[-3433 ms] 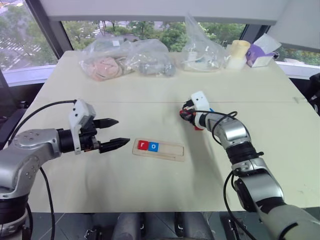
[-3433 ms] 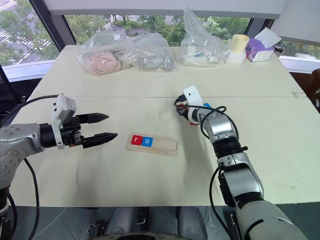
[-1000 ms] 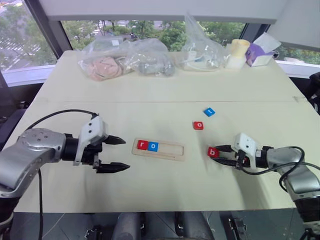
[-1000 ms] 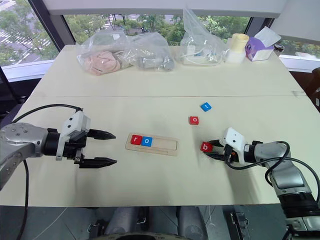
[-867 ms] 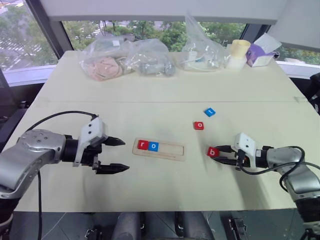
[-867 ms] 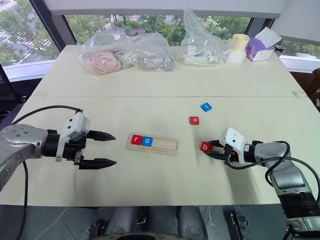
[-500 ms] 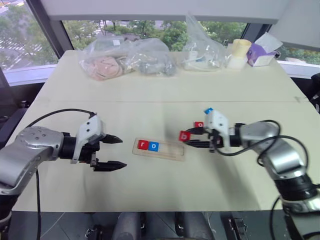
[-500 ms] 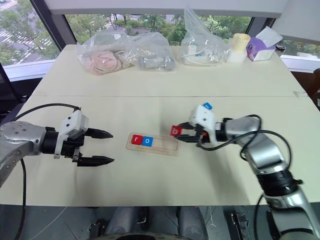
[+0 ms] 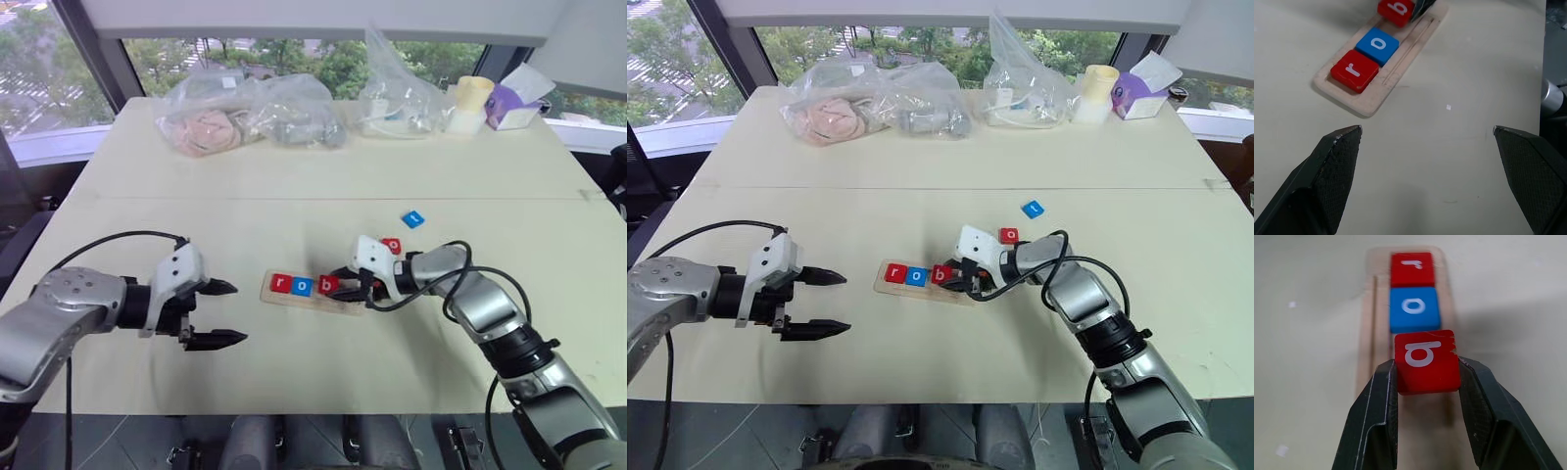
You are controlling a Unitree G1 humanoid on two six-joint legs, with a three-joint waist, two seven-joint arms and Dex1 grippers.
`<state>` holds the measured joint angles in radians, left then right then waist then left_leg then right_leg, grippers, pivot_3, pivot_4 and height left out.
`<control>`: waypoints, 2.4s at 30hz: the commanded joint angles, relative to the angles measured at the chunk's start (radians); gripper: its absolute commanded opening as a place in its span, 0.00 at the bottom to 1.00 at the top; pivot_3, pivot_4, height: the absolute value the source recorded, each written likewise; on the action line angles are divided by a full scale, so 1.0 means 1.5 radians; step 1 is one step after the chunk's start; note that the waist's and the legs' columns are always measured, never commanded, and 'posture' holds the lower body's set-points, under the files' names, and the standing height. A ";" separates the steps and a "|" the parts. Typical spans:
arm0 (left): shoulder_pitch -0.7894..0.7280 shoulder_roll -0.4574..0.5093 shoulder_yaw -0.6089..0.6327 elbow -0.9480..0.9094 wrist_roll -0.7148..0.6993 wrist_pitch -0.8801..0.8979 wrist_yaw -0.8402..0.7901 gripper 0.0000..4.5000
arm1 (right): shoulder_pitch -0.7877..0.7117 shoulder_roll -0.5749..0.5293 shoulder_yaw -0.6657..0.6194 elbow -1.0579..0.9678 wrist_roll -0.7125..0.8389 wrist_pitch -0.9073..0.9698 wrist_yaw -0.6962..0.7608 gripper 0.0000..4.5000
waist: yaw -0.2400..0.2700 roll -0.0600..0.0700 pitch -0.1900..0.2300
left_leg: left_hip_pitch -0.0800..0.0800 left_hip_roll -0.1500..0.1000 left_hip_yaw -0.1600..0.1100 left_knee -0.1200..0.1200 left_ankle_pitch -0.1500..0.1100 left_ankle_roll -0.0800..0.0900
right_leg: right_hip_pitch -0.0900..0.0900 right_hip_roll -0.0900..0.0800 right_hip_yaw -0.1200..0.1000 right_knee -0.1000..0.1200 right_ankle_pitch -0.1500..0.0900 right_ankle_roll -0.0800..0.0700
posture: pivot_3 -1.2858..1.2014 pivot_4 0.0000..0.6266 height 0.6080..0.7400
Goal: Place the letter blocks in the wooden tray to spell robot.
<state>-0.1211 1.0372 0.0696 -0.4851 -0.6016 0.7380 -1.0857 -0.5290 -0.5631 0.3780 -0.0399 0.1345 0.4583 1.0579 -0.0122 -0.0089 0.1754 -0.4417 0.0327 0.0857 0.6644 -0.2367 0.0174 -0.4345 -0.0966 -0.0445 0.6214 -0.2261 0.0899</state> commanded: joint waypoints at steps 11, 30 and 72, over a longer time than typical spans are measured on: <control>-0.020 -0.008 0.013 -0.003 -0.010 0.000 0.013 1.00 | -0.011 0.026 -0.004 -0.019 -0.008 0.001 -0.017 0.57 | 0.000 0.000 0.000 | 0.000 0.000 0.000 0.000 0.000 0.000 | 0.000 0.000 0.000 0.002 0.000 0.000 | 0.52 0.24 0.99; -0.047 -0.026 -0.008 0.016 -0.007 -0.006 0.003 1.00 | -0.037 0.041 -0.097 0.073 -0.035 -0.094 -0.122 0.99 | -0.002 0.000 0.000 | 0.000 -0.001 0.000 0.001 0.001 -0.001 | -0.001 0.000 0.000 0.004 0.000 0.000 | 0.52 0.24 0.99; -0.082 -0.052 0.000 0.019 -0.011 0.006 0.039 1.00 | 0.113 0.090 -0.379 -0.140 0.133 0.265 -0.373 0.99 | -0.003 -0.001 0.000 | 0.001 0.000 -0.002 0.001 0.002 -0.003 | -0.001 0.001 0.000 0.006 0.000 0.000 | 0.52 0.24 0.99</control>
<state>-0.2230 0.9641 0.0552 -0.4414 -0.6024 0.7447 -1.0315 -0.3394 -0.4497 -0.1652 -0.1773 0.3182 0.8123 0.5670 -0.0160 -0.0100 0.1746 -0.4408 0.0331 0.0843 0.6656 -0.2333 0.0123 -0.4368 -0.0948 -0.0441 0.6300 -0.2259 0.0894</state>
